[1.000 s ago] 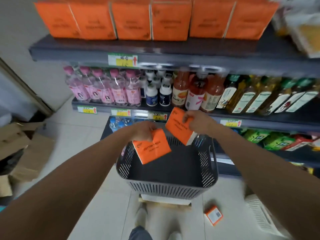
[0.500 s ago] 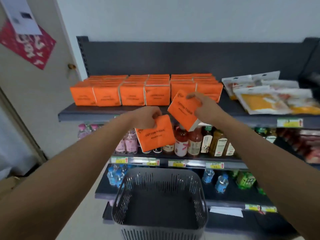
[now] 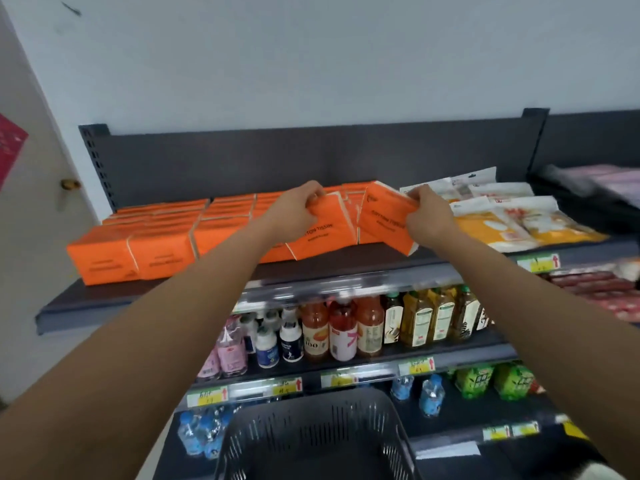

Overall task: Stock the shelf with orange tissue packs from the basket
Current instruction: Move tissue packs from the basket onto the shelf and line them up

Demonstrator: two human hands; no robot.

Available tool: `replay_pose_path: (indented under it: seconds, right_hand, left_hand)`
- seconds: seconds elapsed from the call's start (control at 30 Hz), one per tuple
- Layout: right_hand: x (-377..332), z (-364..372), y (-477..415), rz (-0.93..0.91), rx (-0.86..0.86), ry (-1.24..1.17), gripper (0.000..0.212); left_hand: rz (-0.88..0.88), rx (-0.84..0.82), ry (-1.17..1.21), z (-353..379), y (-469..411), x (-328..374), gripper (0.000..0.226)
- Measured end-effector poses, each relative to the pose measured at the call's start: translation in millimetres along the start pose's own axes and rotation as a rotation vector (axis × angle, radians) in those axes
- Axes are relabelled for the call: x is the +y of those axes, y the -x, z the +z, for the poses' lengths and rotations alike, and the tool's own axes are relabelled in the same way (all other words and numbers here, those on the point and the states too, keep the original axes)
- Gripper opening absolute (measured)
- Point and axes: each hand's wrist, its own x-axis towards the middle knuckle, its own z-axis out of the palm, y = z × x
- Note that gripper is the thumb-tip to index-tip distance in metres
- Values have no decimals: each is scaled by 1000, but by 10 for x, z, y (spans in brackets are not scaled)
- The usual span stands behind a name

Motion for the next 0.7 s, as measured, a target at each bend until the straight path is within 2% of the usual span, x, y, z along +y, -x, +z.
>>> replay_pose_path:
  seconds: [0.3, 0.47, 0.7]
  right_hand:
    - [309, 23, -421, 49, 74, 102, 51]
    - [445, 124, -746, 6, -31, 148, 49]
    - [696, 329, -1109, -42, -190, 55, 51]
  left_hand:
    - [41, -123, -32, 471, -572, -120, 46]
    - [-40, -63, -108, 635, -753, -194, 43]
    - [-145, 13, -214, 881, -922, -289, 36]
